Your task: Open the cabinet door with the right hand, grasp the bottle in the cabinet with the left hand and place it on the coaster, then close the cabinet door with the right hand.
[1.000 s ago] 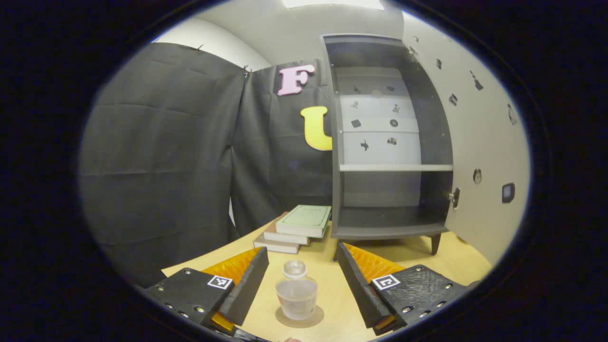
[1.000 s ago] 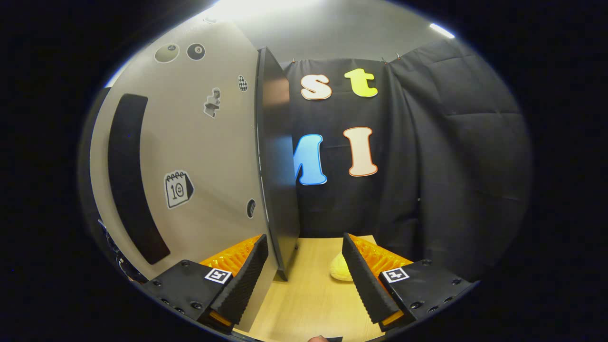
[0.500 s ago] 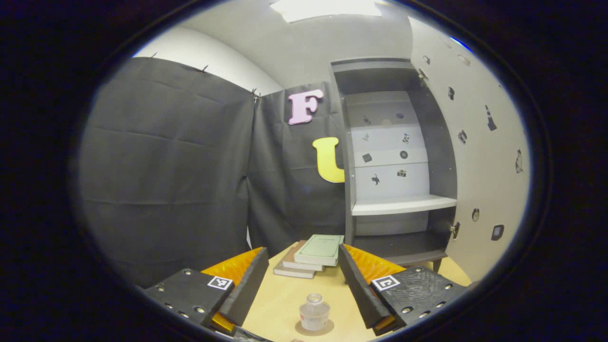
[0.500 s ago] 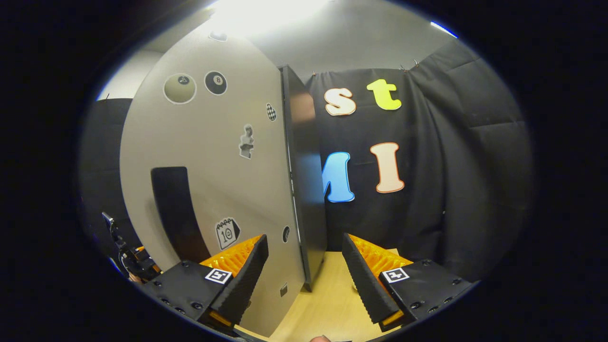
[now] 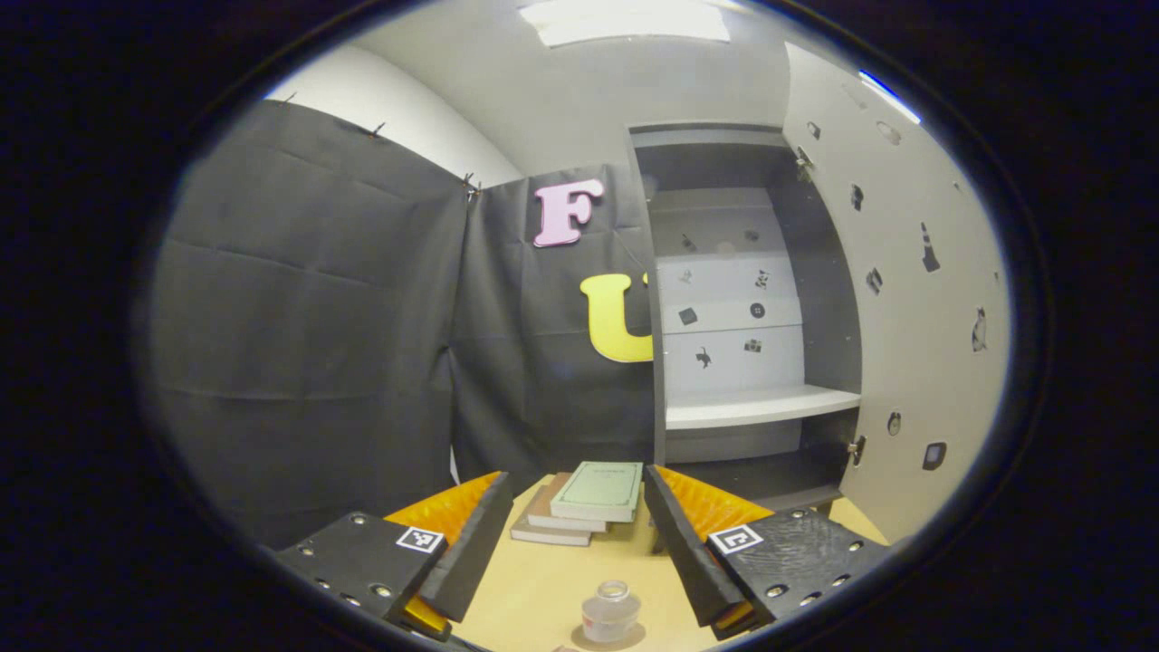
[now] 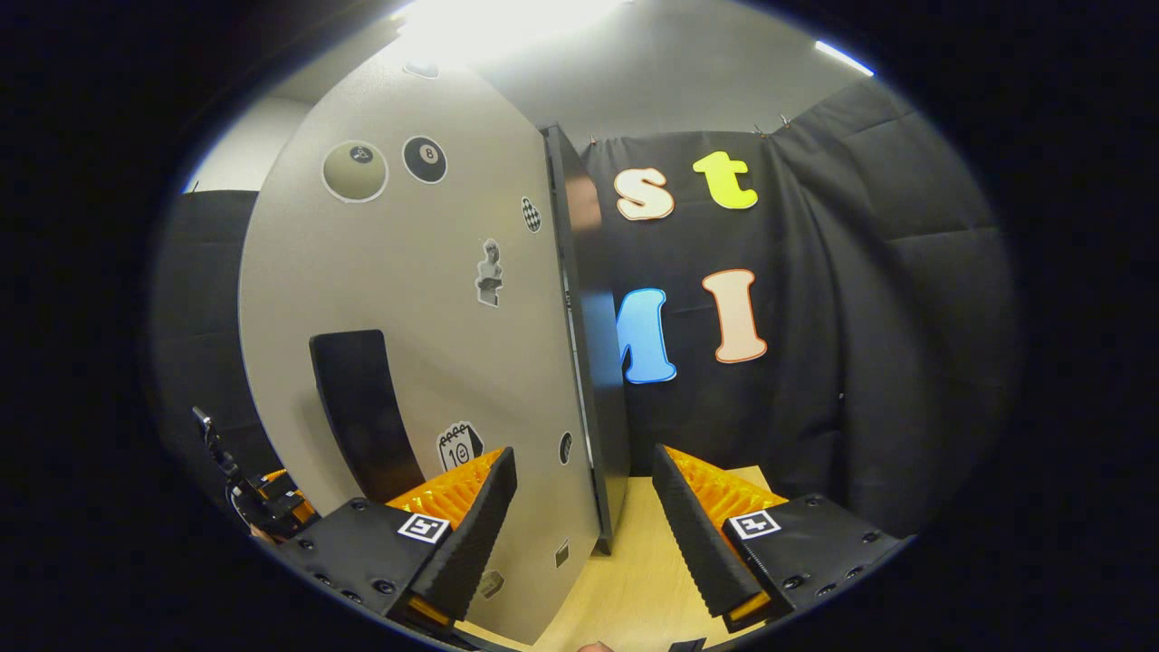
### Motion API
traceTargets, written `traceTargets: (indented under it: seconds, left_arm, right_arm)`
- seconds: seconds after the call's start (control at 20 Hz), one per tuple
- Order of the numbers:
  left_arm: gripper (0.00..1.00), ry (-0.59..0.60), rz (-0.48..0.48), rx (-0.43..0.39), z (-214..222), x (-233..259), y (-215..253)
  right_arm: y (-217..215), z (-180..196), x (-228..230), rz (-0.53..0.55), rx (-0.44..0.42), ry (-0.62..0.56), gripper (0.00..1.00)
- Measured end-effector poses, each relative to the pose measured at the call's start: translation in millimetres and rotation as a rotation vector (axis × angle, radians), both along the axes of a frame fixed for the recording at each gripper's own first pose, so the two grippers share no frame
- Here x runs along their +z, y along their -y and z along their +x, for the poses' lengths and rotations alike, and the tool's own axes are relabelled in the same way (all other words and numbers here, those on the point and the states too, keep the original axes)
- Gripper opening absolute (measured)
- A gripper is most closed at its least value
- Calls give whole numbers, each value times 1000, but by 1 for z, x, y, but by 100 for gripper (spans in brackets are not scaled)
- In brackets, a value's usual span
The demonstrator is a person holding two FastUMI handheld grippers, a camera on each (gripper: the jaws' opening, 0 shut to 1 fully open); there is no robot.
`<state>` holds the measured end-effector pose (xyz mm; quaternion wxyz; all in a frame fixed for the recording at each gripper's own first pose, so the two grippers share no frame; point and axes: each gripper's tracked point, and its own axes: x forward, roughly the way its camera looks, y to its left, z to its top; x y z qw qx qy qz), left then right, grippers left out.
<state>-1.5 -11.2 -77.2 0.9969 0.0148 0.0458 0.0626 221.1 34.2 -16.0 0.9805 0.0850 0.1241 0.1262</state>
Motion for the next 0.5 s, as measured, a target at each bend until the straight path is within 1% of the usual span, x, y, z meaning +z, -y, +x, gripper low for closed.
traceTargets:
  seconds: [0.15,0.2,0.25,0.5]
  left_arm:
    - [88,16,13,-27,6,8,-17]
    - [90,18,21,-41,7,10,-22]
    - [88,19,26,-53,8,10,-26]
    - [88,19,18,-70,7,5,-53]
  right_arm:
    - [-14,-2,3,-28,-24,4,96]
    - [-21,-3,3,-36,-28,6,96]
    - [-28,-3,4,-39,-29,7,96]
    - [-63,-4,4,-29,-31,6,96]
